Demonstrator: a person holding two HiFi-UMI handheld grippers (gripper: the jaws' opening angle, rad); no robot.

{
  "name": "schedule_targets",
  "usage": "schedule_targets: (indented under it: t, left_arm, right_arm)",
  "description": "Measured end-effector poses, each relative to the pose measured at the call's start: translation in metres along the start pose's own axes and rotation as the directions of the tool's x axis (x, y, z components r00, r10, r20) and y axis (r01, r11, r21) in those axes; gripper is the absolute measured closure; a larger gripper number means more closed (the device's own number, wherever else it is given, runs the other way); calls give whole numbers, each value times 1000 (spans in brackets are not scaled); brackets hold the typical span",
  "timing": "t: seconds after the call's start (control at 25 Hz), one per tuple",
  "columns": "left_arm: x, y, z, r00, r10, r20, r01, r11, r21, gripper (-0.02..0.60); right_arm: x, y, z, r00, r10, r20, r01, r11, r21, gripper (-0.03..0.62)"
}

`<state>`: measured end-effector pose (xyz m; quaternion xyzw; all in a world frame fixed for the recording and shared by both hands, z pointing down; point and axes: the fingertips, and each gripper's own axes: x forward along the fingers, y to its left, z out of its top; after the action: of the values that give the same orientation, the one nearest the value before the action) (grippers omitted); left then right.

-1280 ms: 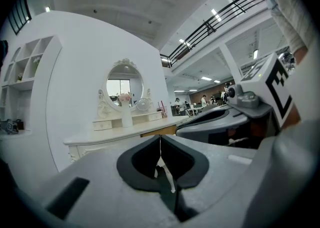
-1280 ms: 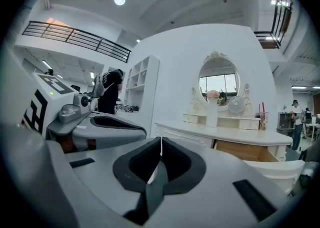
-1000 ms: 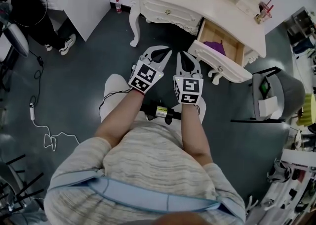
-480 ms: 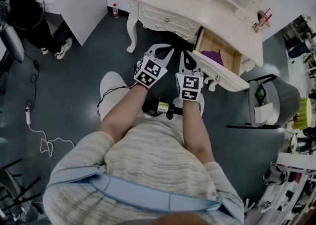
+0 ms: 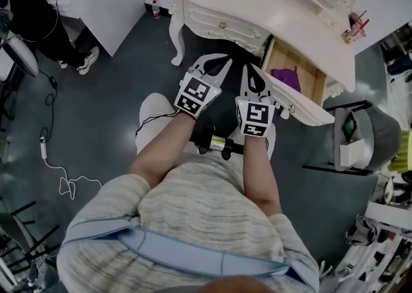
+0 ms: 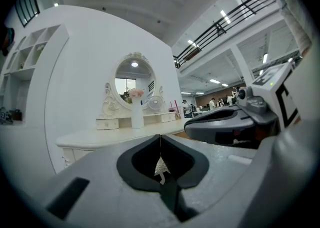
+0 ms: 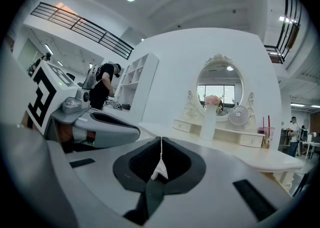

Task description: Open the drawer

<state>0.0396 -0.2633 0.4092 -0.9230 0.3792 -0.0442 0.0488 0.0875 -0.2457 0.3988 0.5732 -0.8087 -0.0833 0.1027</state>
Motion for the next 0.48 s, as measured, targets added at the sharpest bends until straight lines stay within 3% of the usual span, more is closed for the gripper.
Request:
schedule_targets:
  t: [0.32,0.48]
  left_arm:
    - [-4,16,2,1000,4,11,-3,990,-144,566]
    - [8,29,5,1000,-30,6,30,993,-111,565]
  right_arm:
    - [-1,14,25,996,32,78,-32,999,7,583]
    - [-1,19,31,995,46,92,-47,999,3,583]
